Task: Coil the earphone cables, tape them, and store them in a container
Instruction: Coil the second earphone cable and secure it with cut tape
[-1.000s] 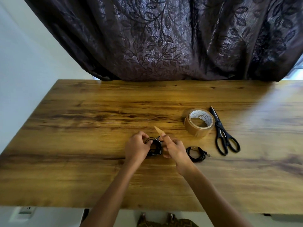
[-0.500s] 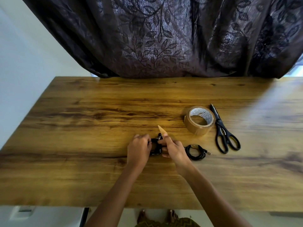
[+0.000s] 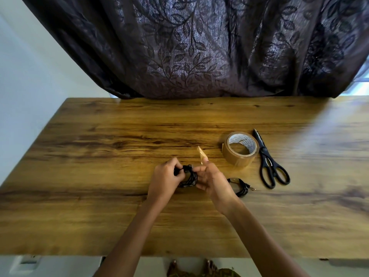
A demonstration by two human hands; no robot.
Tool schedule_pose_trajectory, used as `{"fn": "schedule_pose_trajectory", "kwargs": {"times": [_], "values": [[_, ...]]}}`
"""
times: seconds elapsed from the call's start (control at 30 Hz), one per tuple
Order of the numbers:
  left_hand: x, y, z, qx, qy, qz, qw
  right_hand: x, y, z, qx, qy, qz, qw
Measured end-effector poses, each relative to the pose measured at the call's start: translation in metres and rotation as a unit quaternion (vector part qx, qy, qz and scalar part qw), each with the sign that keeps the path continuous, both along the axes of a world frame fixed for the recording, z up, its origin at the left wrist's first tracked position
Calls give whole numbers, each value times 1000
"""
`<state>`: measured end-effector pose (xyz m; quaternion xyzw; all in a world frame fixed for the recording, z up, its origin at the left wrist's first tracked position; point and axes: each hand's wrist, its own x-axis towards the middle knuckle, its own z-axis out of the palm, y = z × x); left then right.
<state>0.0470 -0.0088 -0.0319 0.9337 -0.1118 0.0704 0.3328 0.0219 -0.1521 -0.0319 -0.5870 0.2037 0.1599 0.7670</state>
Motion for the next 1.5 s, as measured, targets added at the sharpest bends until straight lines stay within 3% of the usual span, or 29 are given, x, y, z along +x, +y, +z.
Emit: {"fn": "schedule_pose_trajectory", "kwargs": {"times": [0.23, 0.4, 0.57, 0.77, 1.03, 1.27, 1.5], "values": [[9, 2, 43, -48, -58, -35, 997, 5, -5, 34, 100, -20, -8, 995], [11, 1, 65, -75, -69, -52, 993, 5, -8, 58, -88, -162, -35, 982], [13, -2, 87, -101, -95, -78, 987, 15, -19, 85, -77, -268, 68, 958], [16, -6, 109, -141, -121, -94, 978, 25, -29, 103, -33, -270, 106, 956], [16, -5, 130, -199, -51, -123, 971, 26, -34, 117, 135, -237, 126, 954], [17, -2, 147, -171, -5, -123, 978, 28, -38, 129, 159, -243, 118, 950], [10, -8, 157, -338, 127, -91, 928, 28, -39, 134, 180, -258, 109, 943]]}}
